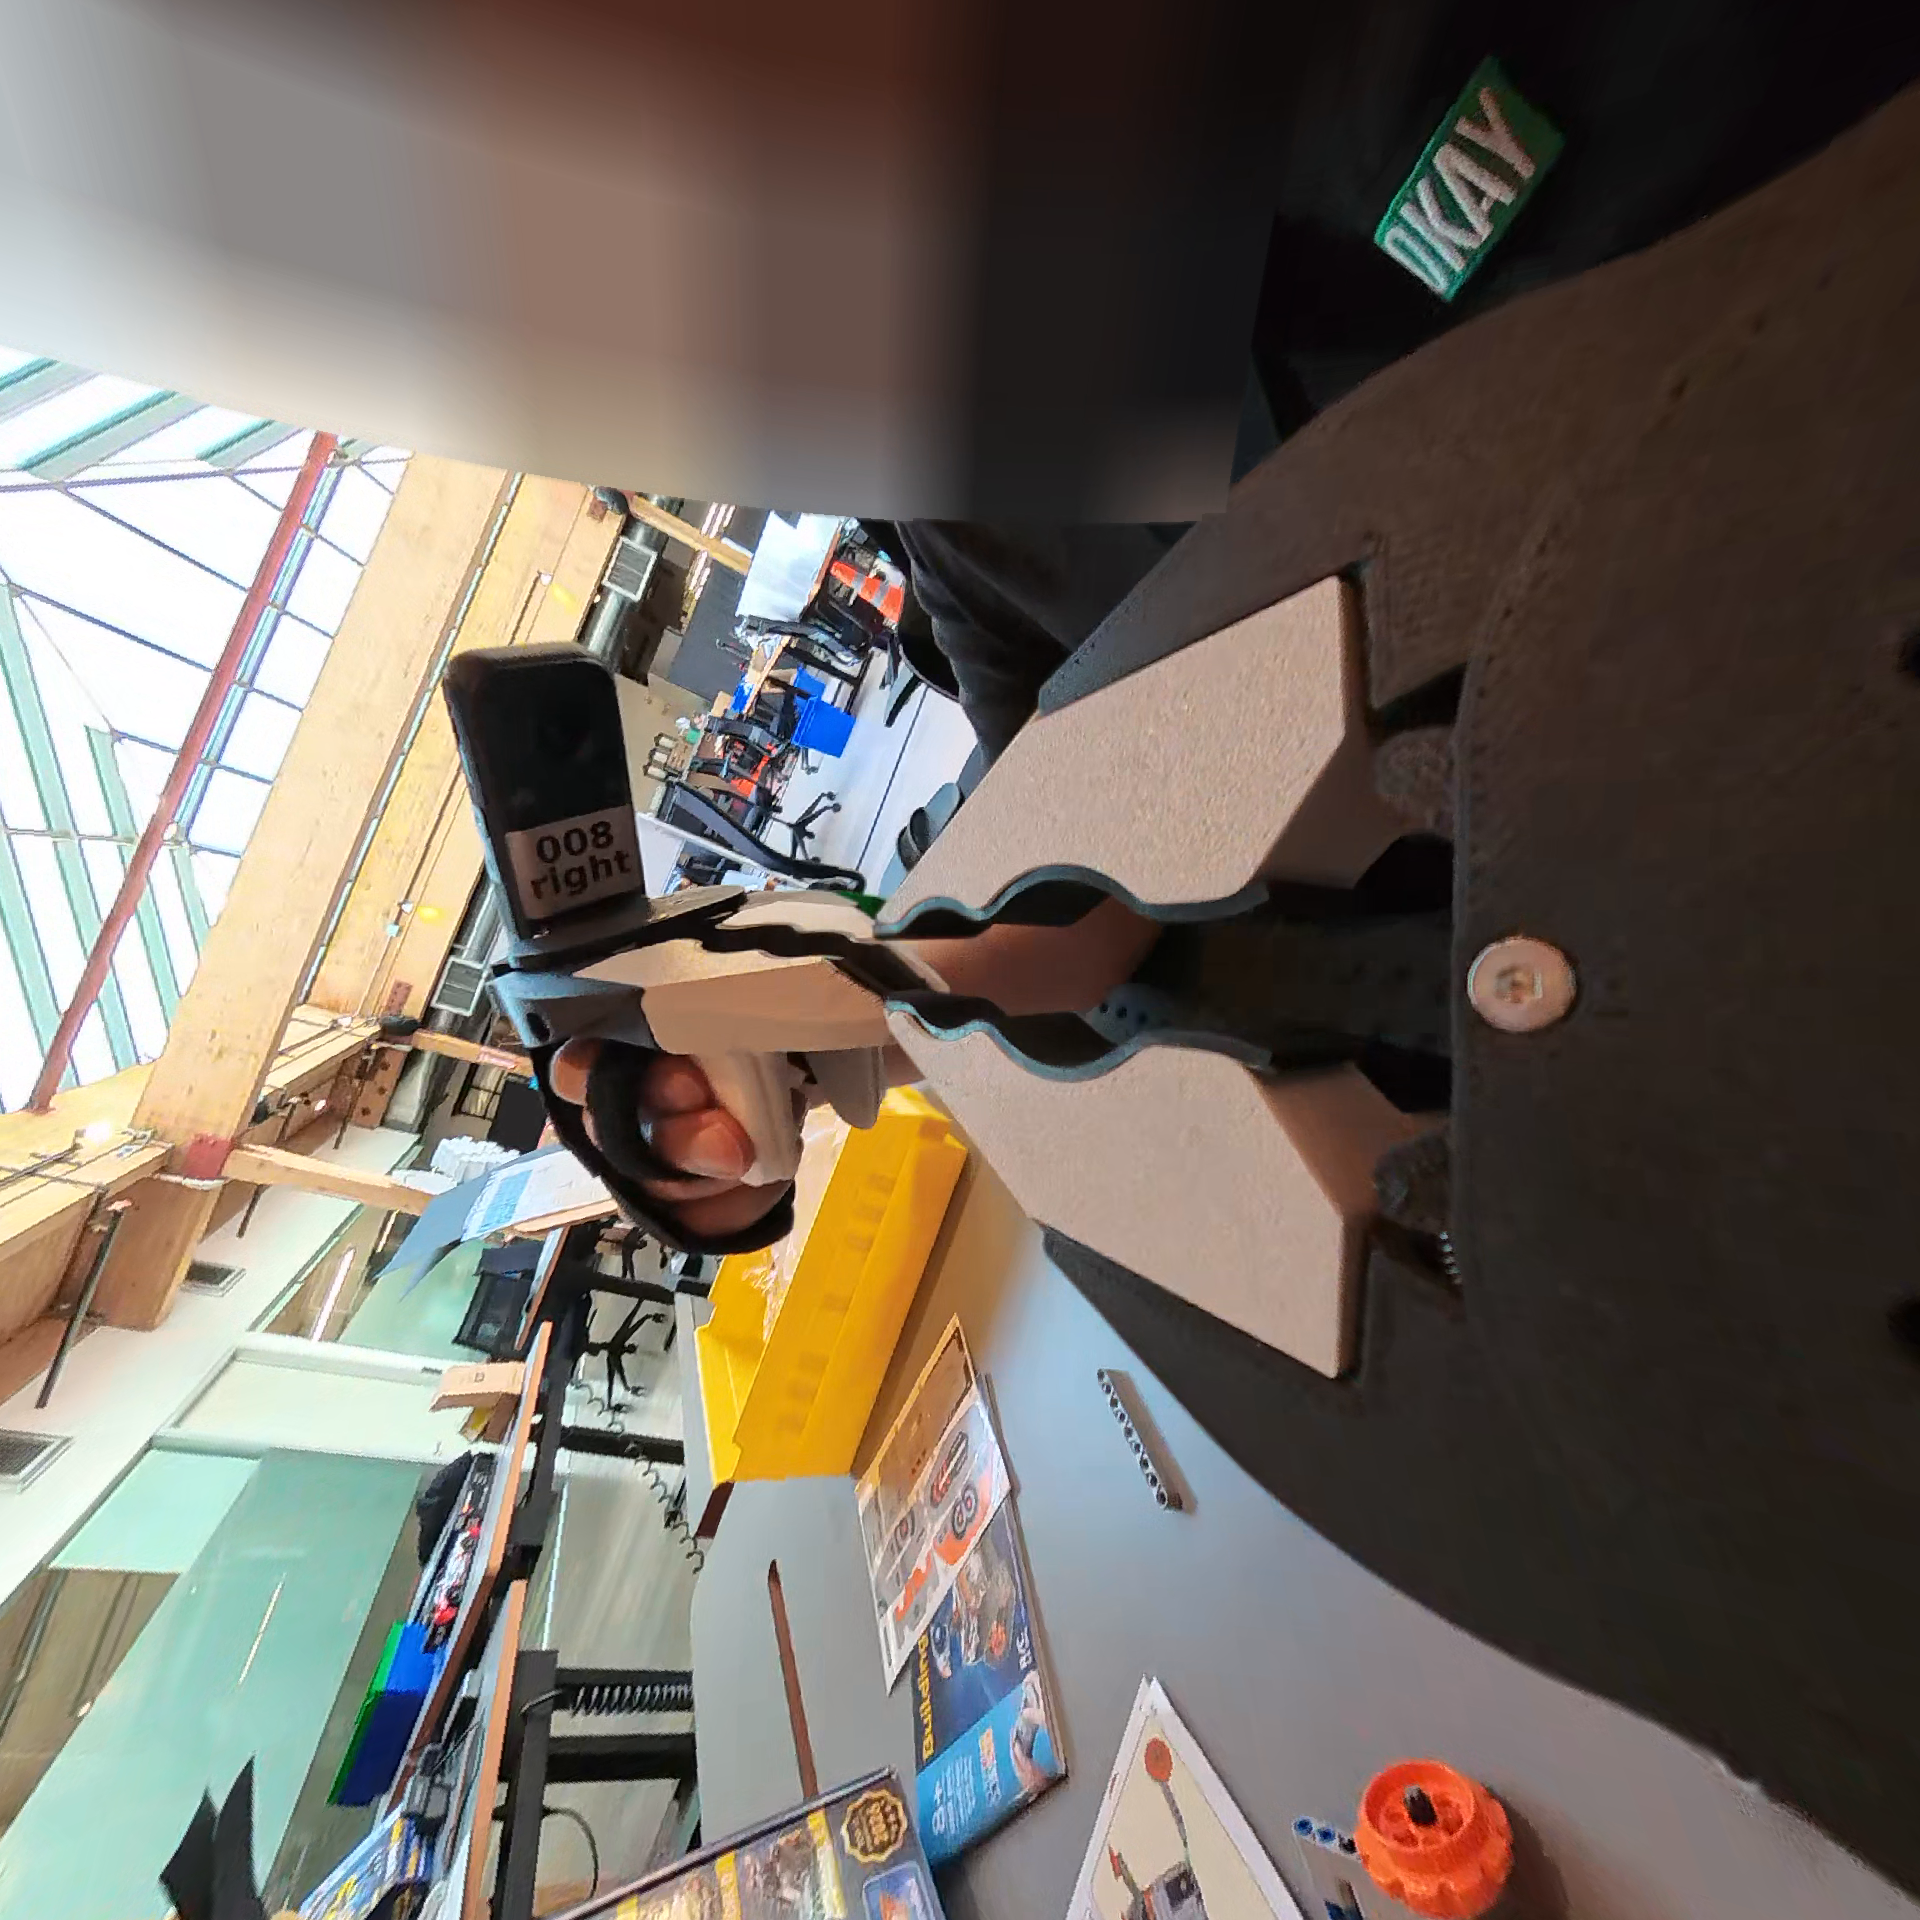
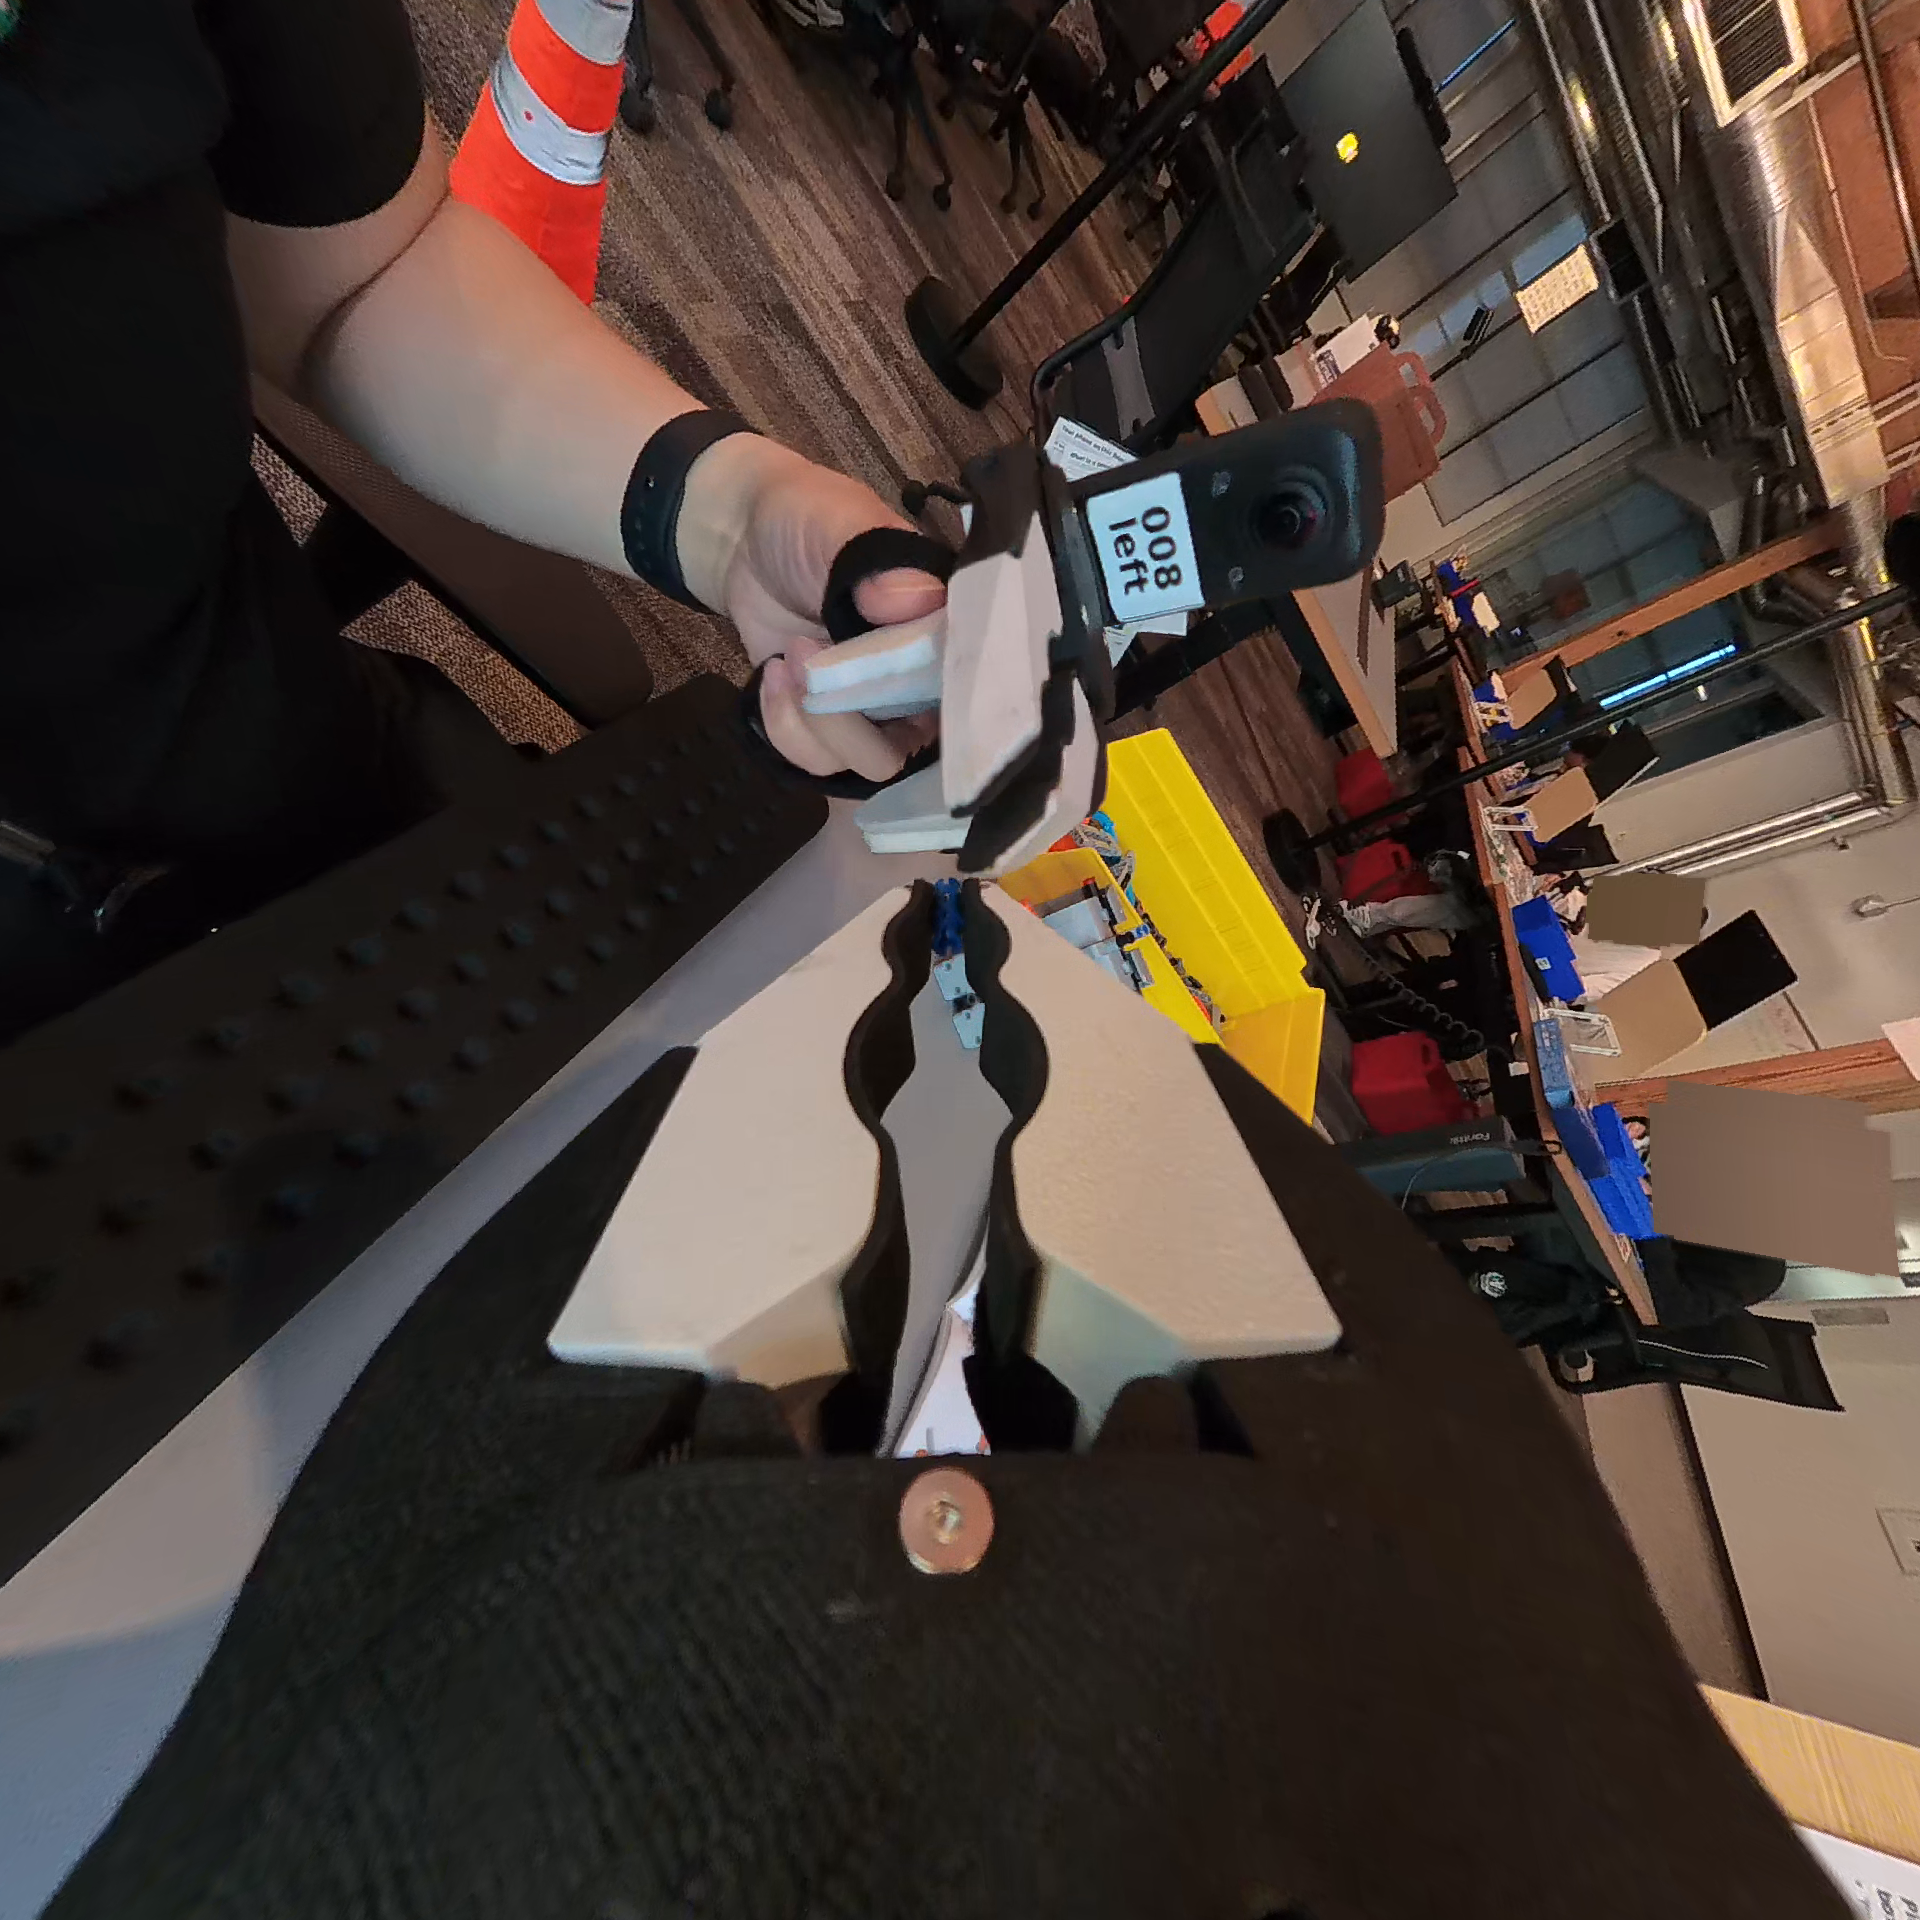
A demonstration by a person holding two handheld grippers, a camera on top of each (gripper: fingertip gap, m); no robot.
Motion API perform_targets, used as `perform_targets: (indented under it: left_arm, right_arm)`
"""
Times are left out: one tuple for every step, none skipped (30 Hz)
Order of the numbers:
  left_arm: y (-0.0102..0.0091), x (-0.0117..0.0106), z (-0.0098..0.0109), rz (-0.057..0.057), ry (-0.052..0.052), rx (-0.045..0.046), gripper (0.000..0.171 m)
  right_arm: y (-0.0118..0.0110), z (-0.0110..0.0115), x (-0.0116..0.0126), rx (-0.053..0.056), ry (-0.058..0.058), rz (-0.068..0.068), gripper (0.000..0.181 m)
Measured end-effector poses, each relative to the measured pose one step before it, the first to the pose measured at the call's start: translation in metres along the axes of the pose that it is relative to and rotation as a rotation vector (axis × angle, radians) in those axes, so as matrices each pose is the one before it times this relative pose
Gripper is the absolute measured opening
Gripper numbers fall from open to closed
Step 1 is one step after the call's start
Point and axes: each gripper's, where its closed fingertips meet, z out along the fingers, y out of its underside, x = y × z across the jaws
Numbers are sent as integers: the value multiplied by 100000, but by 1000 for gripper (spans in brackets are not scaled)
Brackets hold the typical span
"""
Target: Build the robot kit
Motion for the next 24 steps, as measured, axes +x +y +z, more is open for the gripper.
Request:
perform_targets:
  left_arm:
    - [-220,-219,-99,-143,-1079,1491,9]
    - [-340,-273,-148,-831,-1436,2136,17]
    - [-331,-170,-173,-125,-936,2060,18]
    - [-137,-141,-145,588,-914,738,17]
    - [94,-257,-62,635,-1621,-734,18]
    - [202,-190,40,347,-1164,-1188,18]
    - [185,91,143,-139,608,-814,17]
    - [185,246,192,-466,1652,-792,14]
    - [243,207,215,-244,1448,-1206,10]
    - [252,51,196,225,477,-1410,7]
    - [151,-74,117,734,-261,-900,5]
    - [-17,-66,0,587,-249,139,4]
    - [1,-24,-25,256,168,-34,3]
    - [32,19,-2,29,362,-284,3]
    - [-24,26,-41,189,250,126,3]
    - [-60,12,-54,371,-32,300,3]
    - [-37,-4,-57,184,-168,113,3]
    - [10,-16,-55,-196,-127,-223,2]
    - [13,-45,-33,-363,-228,-141,2]
    - [26,-51,-44,-380,-237,-111,2]
    - [64,-3,-19,-420,48,-326,2]
    - [44,-3,-24,-349,26,-110,2]
    - [11,-32,-21,-383,-138,90,2]
    - [38,5,-10,-546,178,-195,2]
  right_arm:
    - [117,-62,156,-516,869,-121,4]
    - [26,-79,35,-22,197,-150,4]
    - [-83,-93,51,573,276,78,4]
    - [-116,-87,184,638,1049,-133,4]
    - [-142,-88,162,708,1042,-419,4]
    - [-121,-45,71,603,583,-420,4]
    - [-59,5,57,161,374,-331,4]
    - [2,33,23,-49,246,-261,4]
    - [10,70,-15,-16,3,-243,4]
    - [2,72,-25,100,-47,-334,4]
    - [-19,54,-36,197,-133,-183,4]
    - [78,21,4,-391,69,44,5]
    - [27,-35,57,-74,271,-65,4]
    - [-18,7,-56,227,-205,-277,4]
    - [-45,10,22,461,177,-248,4]
    - [-58,27,60,599,397,-40,4]
    - [-24,51,50,411,242,274,5]
    - [16,37,4,172,-40,261,5]
    - [48,25,39,28,291,-20,6]
    - [38,25,73,-77,556,-215,7]
    - [38,29,15,-154,178,-210,9]
    - [16,19,-32,-190,-113,-90,9]
    - [34,15,0,-406,140,-309,9]
    - [12,20,-30,-260,-27,-633,9]
